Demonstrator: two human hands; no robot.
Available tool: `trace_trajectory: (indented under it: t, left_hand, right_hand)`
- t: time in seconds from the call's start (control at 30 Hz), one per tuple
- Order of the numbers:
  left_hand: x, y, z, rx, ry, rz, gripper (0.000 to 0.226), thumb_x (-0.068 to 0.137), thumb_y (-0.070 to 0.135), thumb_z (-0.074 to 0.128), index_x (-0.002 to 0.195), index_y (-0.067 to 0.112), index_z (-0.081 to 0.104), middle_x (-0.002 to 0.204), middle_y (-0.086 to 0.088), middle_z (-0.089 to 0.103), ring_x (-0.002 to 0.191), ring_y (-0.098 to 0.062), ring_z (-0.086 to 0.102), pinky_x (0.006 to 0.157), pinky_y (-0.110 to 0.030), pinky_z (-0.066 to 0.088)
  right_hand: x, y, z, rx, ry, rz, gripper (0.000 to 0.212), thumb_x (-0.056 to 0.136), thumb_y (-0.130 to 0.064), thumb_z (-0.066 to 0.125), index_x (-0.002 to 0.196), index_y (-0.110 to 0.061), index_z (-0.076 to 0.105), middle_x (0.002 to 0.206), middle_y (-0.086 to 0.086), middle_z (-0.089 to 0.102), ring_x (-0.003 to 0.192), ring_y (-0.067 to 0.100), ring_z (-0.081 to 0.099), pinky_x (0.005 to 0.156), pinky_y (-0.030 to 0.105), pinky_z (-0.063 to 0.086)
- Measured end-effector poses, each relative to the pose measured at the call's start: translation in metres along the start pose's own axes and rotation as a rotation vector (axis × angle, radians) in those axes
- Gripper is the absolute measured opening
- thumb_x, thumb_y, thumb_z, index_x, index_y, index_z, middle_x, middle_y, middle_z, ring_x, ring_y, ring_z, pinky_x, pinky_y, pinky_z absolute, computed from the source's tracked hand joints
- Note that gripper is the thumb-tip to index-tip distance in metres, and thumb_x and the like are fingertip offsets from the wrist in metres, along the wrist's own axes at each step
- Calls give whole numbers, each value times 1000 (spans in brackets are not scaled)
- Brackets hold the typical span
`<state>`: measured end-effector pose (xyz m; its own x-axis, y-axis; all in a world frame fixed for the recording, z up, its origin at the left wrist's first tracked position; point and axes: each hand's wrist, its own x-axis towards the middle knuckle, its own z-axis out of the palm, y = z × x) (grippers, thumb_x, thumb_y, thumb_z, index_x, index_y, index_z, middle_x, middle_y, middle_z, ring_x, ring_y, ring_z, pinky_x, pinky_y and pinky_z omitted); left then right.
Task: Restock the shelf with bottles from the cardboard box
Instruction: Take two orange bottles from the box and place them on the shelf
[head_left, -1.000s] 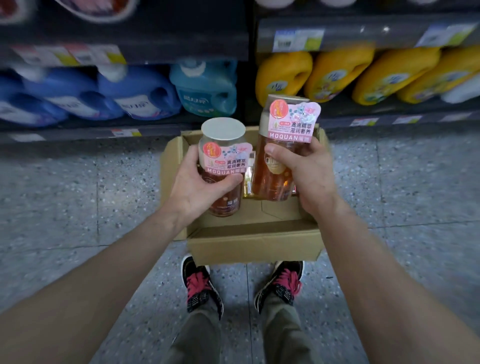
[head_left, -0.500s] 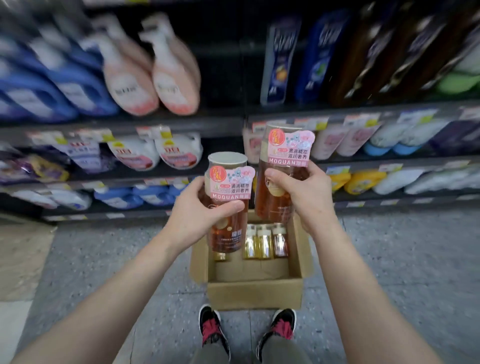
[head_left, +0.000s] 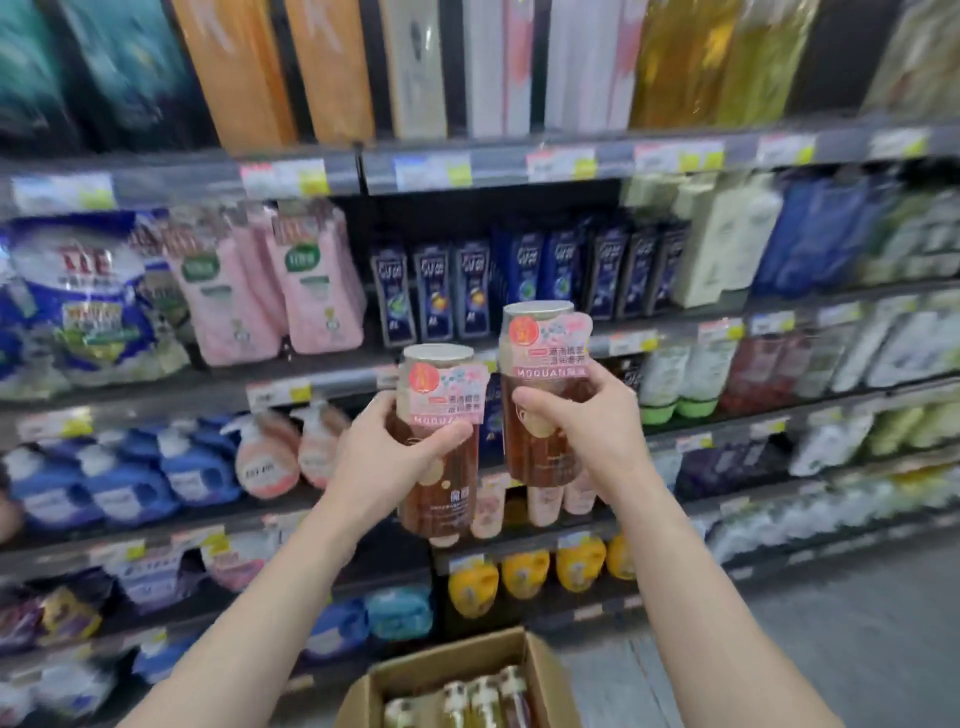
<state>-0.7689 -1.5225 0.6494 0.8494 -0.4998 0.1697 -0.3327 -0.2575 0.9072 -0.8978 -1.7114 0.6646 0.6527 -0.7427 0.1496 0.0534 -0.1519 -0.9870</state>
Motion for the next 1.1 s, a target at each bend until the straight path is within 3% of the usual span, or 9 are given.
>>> trace_trajectory:
  t: [0.17, 0.33, 0.47, 0.67, 0.77, 0.9, 1.1]
  left_hand:
    - [3, 66, 0, -95, -76, 107, 58, 64, 67, 86, 113, 41, 67, 106, 21, 76, 100, 2, 70, 87, -32, 57]
    - [0, 122, 20, -102, -165, 206, 48, 69, 60, 86, 109, 38, 72, 100, 21, 77, 91, 4, 71, 80, -27, 56]
    - [-1, 163, 57, -122, -214, 264, 46, 69, 60, 86, 106, 36, 72, 99, 19, 77, 92, 0, 72, 79, -28, 56]
    - [6, 231, 142, -143, -254, 320, 44, 69, 59, 87, 104, 36, 73, 98, 16, 78, 93, -5, 74, 83, -37, 60]
    - [10, 266, 192, -194, -253, 330, 40, 71, 51, 89, 102, 30, 75, 96, 11, 79, 91, -11, 76, 78, -36, 60]
    - [19, 311, 260, -209, -226, 348, 56, 62, 63, 86, 105, 29, 77, 96, 11, 80, 89, -10, 76, 77, -34, 59]
    - [37, 361, 350, -223, -146, 342, 43, 70, 57, 88, 104, 32, 78, 96, 16, 79, 92, -6, 75, 87, -42, 61]
  right_hand:
    - [-17, -55, -39, 70, 106, -35, 52, 69, -22, 96, 117, -20, 76, 103, -4, 82, 97, 13, 78, 89, 40, 63]
    - [-29, -91, -96, 130, 254, -63, 57, 67, -17, 97, 119, -15, 73, 104, -1, 82, 96, 15, 79, 83, 35, 63]
    - [-36, -112, -154, 113, 297, -79, 56, 69, -18, 97, 119, -16, 72, 105, -2, 82, 93, 12, 79, 76, 31, 61]
    - [-20, -131, -256, 128, 372, -120, 59, 67, -14, 98, 119, -12, 69, 104, 4, 82, 90, 20, 80, 71, 36, 64]
    - [-1, -137, -313, 136, 371, -141, 60, 68, -14, 98, 121, -12, 69, 104, 4, 82, 91, 21, 80, 78, 41, 66]
    - [32, -144, -391, 117, 342, -161, 58, 68, -13, 98, 119, -12, 71, 102, 3, 83, 94, 22, 80, 83, 44, 64]
    - [83, -154, -482, 112, 253, -165, 49, 73, -6, 93, 116, -11, 72, 101, 4, 83, 92, 19, 80, 71, 33, 63]
